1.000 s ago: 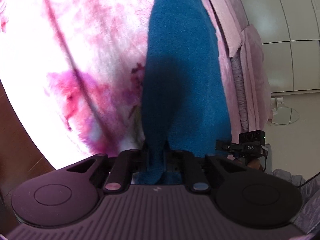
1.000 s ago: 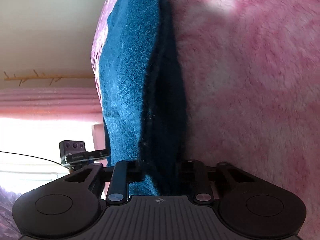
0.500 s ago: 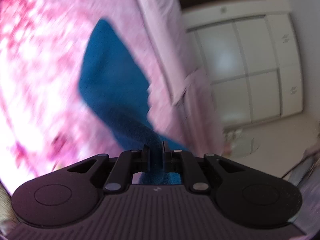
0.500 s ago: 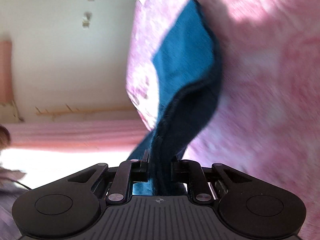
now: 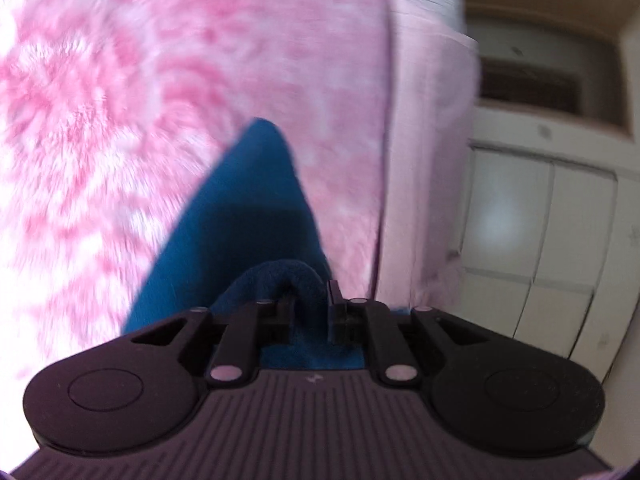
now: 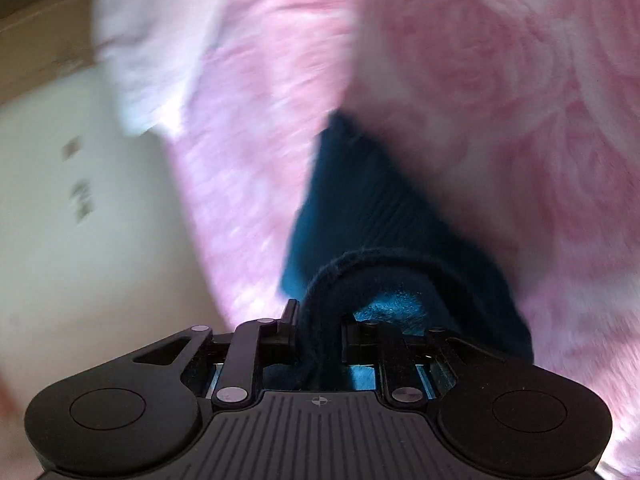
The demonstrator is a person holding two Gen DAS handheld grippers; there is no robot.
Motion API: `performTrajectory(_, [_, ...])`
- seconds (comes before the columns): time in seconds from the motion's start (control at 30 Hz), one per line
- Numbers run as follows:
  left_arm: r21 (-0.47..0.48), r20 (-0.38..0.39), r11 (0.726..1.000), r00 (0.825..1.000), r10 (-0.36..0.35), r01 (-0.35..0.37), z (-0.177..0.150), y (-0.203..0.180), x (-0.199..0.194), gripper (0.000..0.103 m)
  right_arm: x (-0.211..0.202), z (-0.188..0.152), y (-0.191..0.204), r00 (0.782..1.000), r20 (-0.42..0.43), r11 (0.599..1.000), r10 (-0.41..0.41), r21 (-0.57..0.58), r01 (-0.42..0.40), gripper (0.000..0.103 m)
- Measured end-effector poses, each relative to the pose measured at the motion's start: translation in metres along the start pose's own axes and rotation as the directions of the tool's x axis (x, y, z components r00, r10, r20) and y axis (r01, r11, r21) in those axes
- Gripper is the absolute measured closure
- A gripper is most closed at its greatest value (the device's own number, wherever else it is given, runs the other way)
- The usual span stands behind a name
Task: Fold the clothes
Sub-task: 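Fold the held strip end over toward its other end with both grippers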
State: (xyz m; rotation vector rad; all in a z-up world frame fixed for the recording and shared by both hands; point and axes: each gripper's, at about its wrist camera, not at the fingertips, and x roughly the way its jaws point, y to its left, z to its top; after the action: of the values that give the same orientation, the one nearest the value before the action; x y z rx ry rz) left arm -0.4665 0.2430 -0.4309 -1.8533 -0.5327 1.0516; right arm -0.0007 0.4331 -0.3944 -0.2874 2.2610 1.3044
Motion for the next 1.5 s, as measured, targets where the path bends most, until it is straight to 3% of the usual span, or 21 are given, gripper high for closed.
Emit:
performTrajectory(0.07, [-0.031, 0.001, 1.000, 1.000, 0.002, -0.002, 0.013, 0.005, 0.001, 0.088, 0.013, 0.017, -0.011, 0.998, 0.059, 1.000, -0.005, 0.009, 0.004, 0.063])
performTrajectory(0.17, [0.044, 0.034, 0.998, 0.999, 0.032, -0.033, 0.022, -0.002, -0.016, 0.085, 0.010, 0.024, -0.009, 0.989, 0.123, 0.996, 0.082, -0.053, -0.076, 0.045])
performTrajectory(0.23, [0.126, 0.081, 0.989, 0.995, 0.067, -0.077, 0.025, -0.010, -0.031, 0.069, -0.003, 0.019, 0.000, 0.975, 0.199, 0.977, 0.103, -0.202, -0.062, 0.036])
performTrajectory(0.3, [0.219, 0.116, 0.969, 0.989, 0.093, -0.117, 0.025, -0.017, -0.046, 0.068, -0.017, 0.009, 0.014, 0.954, 0.281, 0.928, 0.104, -0.373, 0.009, 0.032])
performTrajectory(0.4, [0.448, 0.096, 0.880, 0.987, 0.129, -0.158, 0.017, -0.038, -0.049, 0.063, -0.020, -0.010, 0.032, 0.958, 0.279, 0.754, 0.063, -0.642, 0.137, 0.032])
performTrajectory(0.43, [0.519, 0.078, 0.841, 0.988, 0.134, -0.155, 0.014, -0.044, -0.045, 0.059, -0.021, -0.016, 0.038, 0.959, 0.280, 0.675, 0.048, -0.717, 0.175, 0.032])
performTrajectory(0.47, [0.587, 0.061, 0.796, 0.988, 0.141, -0.149, 0.010, -0.051, -0.040, 0.058, -0.016, -0.019, 0.037, 0.968, 0.252, 0.628, 0.022, -0.757, 0.182, 0.032])
performTrajectory(0.57, [0.717, 0.009, 0.689, 0.990, 0.138, -0.102, 0.002, -0.060, -0.017, 0.054, 0.017, -0.014, 0.029, 0.978, 0.206, 0.577, -0.044, -0.794, 0.193, 0.032])
performTrajectory(0.63, [0.742, 0.002, 0.663, 0.988, 0.152, -0.104, 0.001, -0.059, 0.000, 0.056, 0.027, -0.012, 0.027, 0.978, 0.202, 0.568, -0.058, -0.799, 0.199, 0.032])
performTrajectory(0.67, [0.740, -0.017, 0.667, 0.989, 0.145, -0.085, 0.002, -0.058, 0.008, 0.059, 0.032, -0.011, 0.026, 0.977, 0.201, 0.563, -0.065, -0.801, 0.202, 0.032])
performTrajectory(0.7, [0.735, -0.040, 0.675, 0.990, 0.135, -0.063, 0.003, -0.056, 0.014, 0.075, 0.037, -0.010, 0.025, 0.977, 0.199, 0.559, -0.072, -0.803, 0.205, 0.044])
performTrajectory(0.73, [0.744, -0.045, 0.666, 0.992, 0.122, -0.048, 0.002, -0.058, 0.015, 0.096, 0.034, -0.015, 0.026, 0.977, 0.195, 0.547, -0.083, -0.811, 0.208, 0.068])
performTrajectory(0.77, [0.756, -0.048, 0.654, 0.993, 0.108, -0.034, -0.001, -0.060, 0.014, 0.097, 0.030, -0.021, 0.027, 0.977, 0.190, 0.535, -0.094, -0.818, 0.211, 0.095])
performTrajectory(0.83, [0.769, -0.019, 0.638, 0.998, 0.064, -0.026, -0.004, -0.065, 0.001, 0.097, 0.026, -0.030, 0.035, 0.973, 0.215, 0.477, -0.087, -0.848, 0.230, 0.095])
performTrajectory(1.0, [0.748, 0.107, 0.656, 0.994, 0.029, -0.100, 0.007, -0.071, -0.025, 0.097, 0.016, -0.040, 0.054, 0.942, 0.335, 0.429, 0.008, -0.852, 0.300, 0.097])
performTrajectory(1.1, [0.706, 0.141, 0.686, 0.984, 0.106, -0.175, 0.021, -0.059, -0.013, 0.097, 0.017, -0.041, 0.065, 0.914, 0.404, 0.420, 0.046, -0.838, 0.349, 0.097])
performTrajectory(1.2, [0.646, 0.139, 0.717, 0.964, 0.227, -0.262, 0.034, -0.038, 0.011, 0.096, 0.052, -0.029, 0.064, 0.893, 0.445, 0.391, -0.063, -0.812, 0.432, 0.097])
performTrajectory(1.27, [0.597, 0.128, 0.757, 0.963, 0.239, -0.267, 0.037, -0.029, 0.016, 0.095, 0.066, -0.025, 0.063, 0.882, 0.458, 0.374, -0.113, -0.802, 0.465, 0.097])
performTrajectory(1.37, [0.567, 0.120, 0.782, 0.965, 0.234, -0.260, 0.039, -0.031, 0.014, 0.087, 0.066, -0.025, 0.065, 0.881, 0.456, 0.376, -0.122, -0.801, 0.466, 0.097])
performTrajectory(1.43, [0.551, 0.114, 0.795, 0.966, 0.231, -0.255, 0.041, -0.034, 0.013, 0.073, 0.066, -0.024, 0.066, 0.881, 0.456, 0.377, -0.127, -0.800, 0.468, 0.097])
performTrajectory(1.5, [0.568, 0.130, 0.776, 0.961, 0.244, -0.274, 0.040, -0.041, 0.011, 0.062, 0.066, -0.024, 0.067, 0.881, 0.455, 0.378, -0.132, -0.798, 0.469, 0.096])
